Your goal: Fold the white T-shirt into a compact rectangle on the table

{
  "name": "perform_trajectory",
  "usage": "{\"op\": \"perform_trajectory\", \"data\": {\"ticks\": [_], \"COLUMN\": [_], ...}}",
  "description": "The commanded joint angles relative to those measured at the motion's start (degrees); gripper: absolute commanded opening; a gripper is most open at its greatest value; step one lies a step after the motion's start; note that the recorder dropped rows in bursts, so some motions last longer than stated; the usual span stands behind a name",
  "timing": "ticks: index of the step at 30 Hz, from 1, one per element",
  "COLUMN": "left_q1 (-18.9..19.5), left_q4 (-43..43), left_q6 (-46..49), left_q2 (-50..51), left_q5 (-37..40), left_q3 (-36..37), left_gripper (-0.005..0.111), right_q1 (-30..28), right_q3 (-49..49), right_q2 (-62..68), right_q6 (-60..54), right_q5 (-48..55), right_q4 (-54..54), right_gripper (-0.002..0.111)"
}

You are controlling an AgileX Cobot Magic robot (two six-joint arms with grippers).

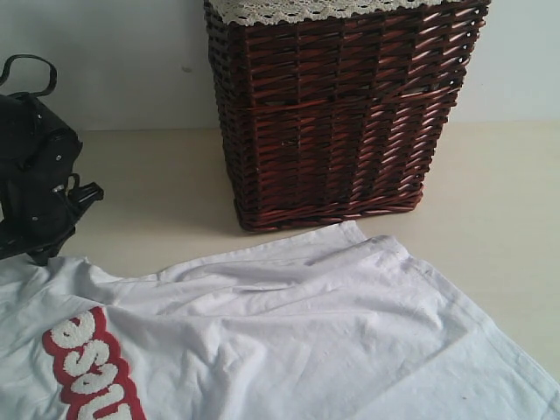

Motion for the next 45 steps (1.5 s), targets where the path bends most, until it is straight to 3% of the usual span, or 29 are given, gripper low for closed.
{"op": "perform_trajectory", "data": {"ticks": [1,6,9,11,16,23,26,30,33,40,45], "left_q1": [-0.3,-0.3,-0.3,-0.2,0.5,0.5,0.5,0.5,0.5,0.4,0.4], "left_q4": [-0.1,-0.1,-1.5,-7.0,-21.3,-27.3,-27.2,-27.2,-27.2,-23.7,-16.6], "left_q6": [-1.3,-4.9,-8.2,-9.5,-7.6,-7.6,-7.6,-7.5,-7.5,-8.5,-16.6], "left_q2": [-0.1,-2.4,-4.2,-5.3,-5.3,-5.3,-5.3,-5.3,-5.3,-8.5,-15.6], "left_q5": [-3.0,1.0,10.0,22.0,22.9,22.9,22.9,22.9,22.9,22.9,22.9], "left_q3": [-0.2,-0.2,-0.2,-0.2,1.4,5.0,5.9,6.0,6.0,5.9,5.9], "left_gripper": [0.000,0.000,0.000,0.000,0.000,0.001,0.014,0.047,0.065,0.070,0.070], "right_q1": [-0.2,-0.2,-0.2,-0.2,-0.2,-0.2,-0.2,-0.2,-0.2,-0.2,-0.2], "right_q3": [0.3,0.3,0.3,0.3,0.3,0.3,0.3,0.3,0.3,0.3,0.3], "right_q2": [-0.4,-0.4,-0.4,-0.4,-0.4,-0.4,-0.4,-0.4,-0.4,-0.4,-0.4], "right_q6": [-0.2,-0.2,-0.2,-0.2,-0.2,-0.2,-0.2,-0.2,-0.2,-0.2,-0.2], "right_q5": [-0.4,-1.2,-1.2,-1.2,-1.2,-1.2,-1.2,-1.2,-1.2,-1.2,-1.2], "right_q4": [-0.2,-0.2,-0.2,-0.2,-0.2,-0.2,-0.2,-0.2,-0.2,-0.2,-0.2], "right_gripper": [0.000,0.000,0.000,0.000,0.000,0.000,0.000,0.000,0.000,0.000,0.000]}}
